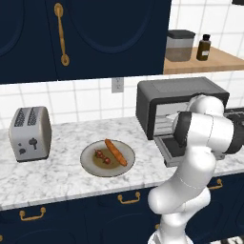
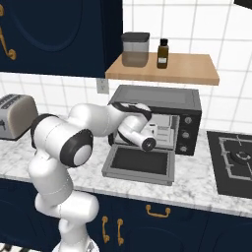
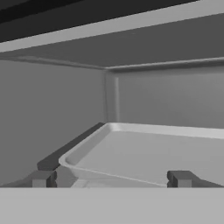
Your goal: Pick up the kebab skewer and baguette bread, and place them inside the toaster oven. Close the toaster oven door and start by setting the timer.
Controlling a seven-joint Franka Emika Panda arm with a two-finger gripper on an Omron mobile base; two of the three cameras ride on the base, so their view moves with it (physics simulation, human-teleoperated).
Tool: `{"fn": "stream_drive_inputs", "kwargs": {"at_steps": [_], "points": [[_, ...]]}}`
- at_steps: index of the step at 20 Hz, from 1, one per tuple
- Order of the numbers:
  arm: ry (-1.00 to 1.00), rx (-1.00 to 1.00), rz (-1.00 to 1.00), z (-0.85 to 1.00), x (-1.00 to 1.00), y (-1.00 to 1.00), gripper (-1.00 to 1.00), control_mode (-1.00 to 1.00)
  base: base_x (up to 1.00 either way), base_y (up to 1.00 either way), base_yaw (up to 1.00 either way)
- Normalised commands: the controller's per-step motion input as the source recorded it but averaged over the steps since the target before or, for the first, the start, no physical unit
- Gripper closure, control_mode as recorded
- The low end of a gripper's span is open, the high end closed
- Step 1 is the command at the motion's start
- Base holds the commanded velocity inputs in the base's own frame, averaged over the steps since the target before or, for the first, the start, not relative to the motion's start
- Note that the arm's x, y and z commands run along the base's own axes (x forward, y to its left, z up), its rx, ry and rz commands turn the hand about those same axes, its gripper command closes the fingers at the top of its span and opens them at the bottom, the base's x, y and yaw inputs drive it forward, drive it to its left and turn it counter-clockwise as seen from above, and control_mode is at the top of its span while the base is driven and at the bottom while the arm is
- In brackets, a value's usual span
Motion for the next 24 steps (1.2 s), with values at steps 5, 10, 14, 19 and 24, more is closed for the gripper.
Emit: {"fn": "stream_drive_inputs", "kwargs": {"at_steps": [5,10,14,19,24], "points": [[0.02,0.00,0.00,0.00,0.18,0.00,-1.00,-1.00,0.00,0.00,0.00],[0.00,0.00,0.00,-0.08,0.29,0.00,-1.00,-1.00,0.00,0.00,0.00],[0.00,0.00,0.00,-0.13,0.33,0.00,-1.00,-1.00,0.00,0.00,0.00],[0.05,0.00,0.00,-0.37,-0.04,-0.01,-1.00,-1.00,0.00,0.00,0.00],[0.03,0.00,0.00,-0.08,0.08,-0.02,-1.00,-1.00,0.00,0.00,0.00]]}}
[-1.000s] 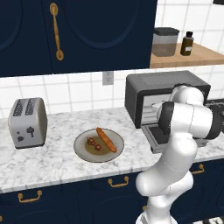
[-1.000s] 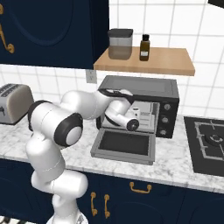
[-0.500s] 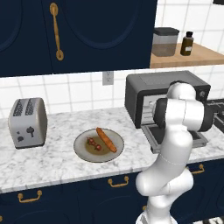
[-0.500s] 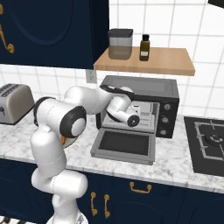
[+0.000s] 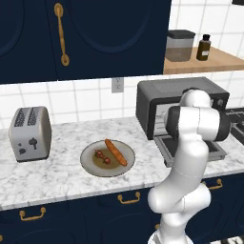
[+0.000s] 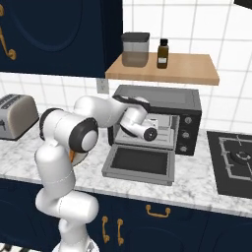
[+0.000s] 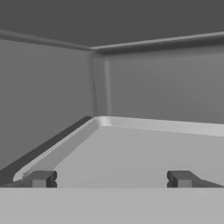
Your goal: Pick up the kebab skewer and baguette bread, and place them inside the toaster oven. Close the toaster oven door and start by setting the timer.
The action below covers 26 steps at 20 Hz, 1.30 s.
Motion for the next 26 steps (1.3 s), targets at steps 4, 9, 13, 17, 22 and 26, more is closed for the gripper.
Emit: {"fn": "stream_drive_inputs", "kwargs": {"at_steps": [4,9,13,17,22,26], "points": [[0.04,0.01,0.00,-0.21,0.11,0.00,-1.00,-1.00,0.00,0.00,0.00],[0.10,0.00,0.00,-0.38,-0.15,-0.03,-1.00,-1.00,0.00,0.00,0.00],[0.05,0.00,0.00,-0.35,-0.71,-0.10,-1.00,-1.00,0.00,0.00,0.00],[0.05,0.00,0.00,-0.35,-0.81,-0.04,-1.00,-1.00,0.00,0.00,0.00],[0.17,0.00,0.00,-0.12,-0.96,-0.07,-1.00,-1.00,0.00,0.00,0.00],[0.28,0.00,0.00,0.00,-1.00,-0.07,-1.00,-1.00,0.00,0.00,0.00]]}}
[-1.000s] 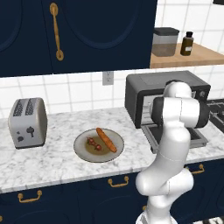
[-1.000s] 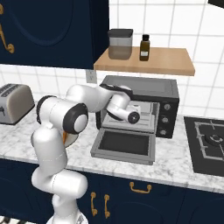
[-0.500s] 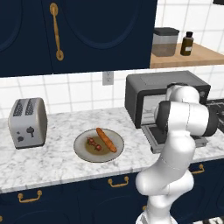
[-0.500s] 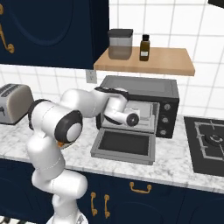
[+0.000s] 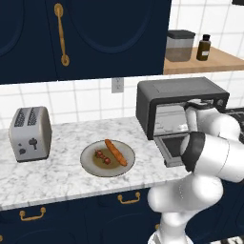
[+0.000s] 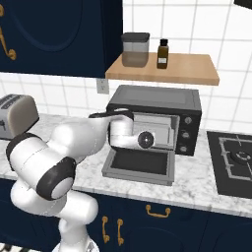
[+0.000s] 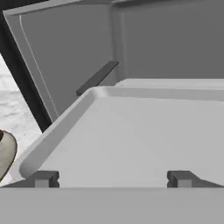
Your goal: Pick up the kebab skewer and baguette bread, and place them inside the toaster oven. Close the toaster oven door and start by setting the timer.
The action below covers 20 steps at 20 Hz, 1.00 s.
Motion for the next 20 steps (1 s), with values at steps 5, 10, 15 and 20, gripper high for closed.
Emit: {"fn": "stream_drive_inputs", "kwargs": {"at_steps": [5,10,15,20], "points": [[0.37,0.00,0.00,0.06,-1.00,0.00,-1.00,-1.00,0.00,0.00,0.00],[0.22,0.00,0.01,0.94,-0.96,0.06,-1.00,-1.00,0.00,0.00,0.00],[0.07,0.00,0.05,0.81,-0.92,0.63,-1.00,-1.00,0.00,0.00,0.00],[0.06,-0.01,0.10,0.20,-0.40,1.00,-1.00,-1.00,0.00,0.00,0.00]]}}
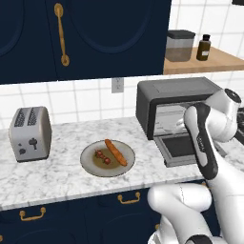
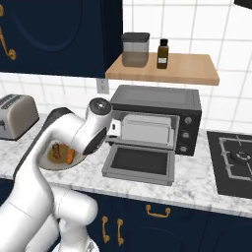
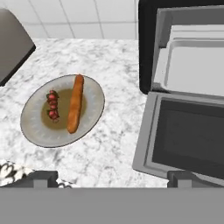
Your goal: Pick up the kebab skewer and baguette bread, and place them inside the toaster oven. Close the toaster oven door and start by setting the timer.
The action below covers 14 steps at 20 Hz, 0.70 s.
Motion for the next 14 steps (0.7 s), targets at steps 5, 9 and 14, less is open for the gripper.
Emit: {"fn": "stream_drive_inputs", "kwargs": {"at_steps": [5,9,14], "points": [[0.11,-0.06,0.04,-0.08,0.06,1.00,-1.00,-1.00,0.00,0.00,0.00],[0.20,-0.07,0.03,-0.53,0.11,1.00,-1.00,-1.00,0.00,0.00,0.00],[0.26,-0.08,0.00,-0.41,0.45,0.63,-1.00,-1.00,0.00,0.00,0.00]]}}
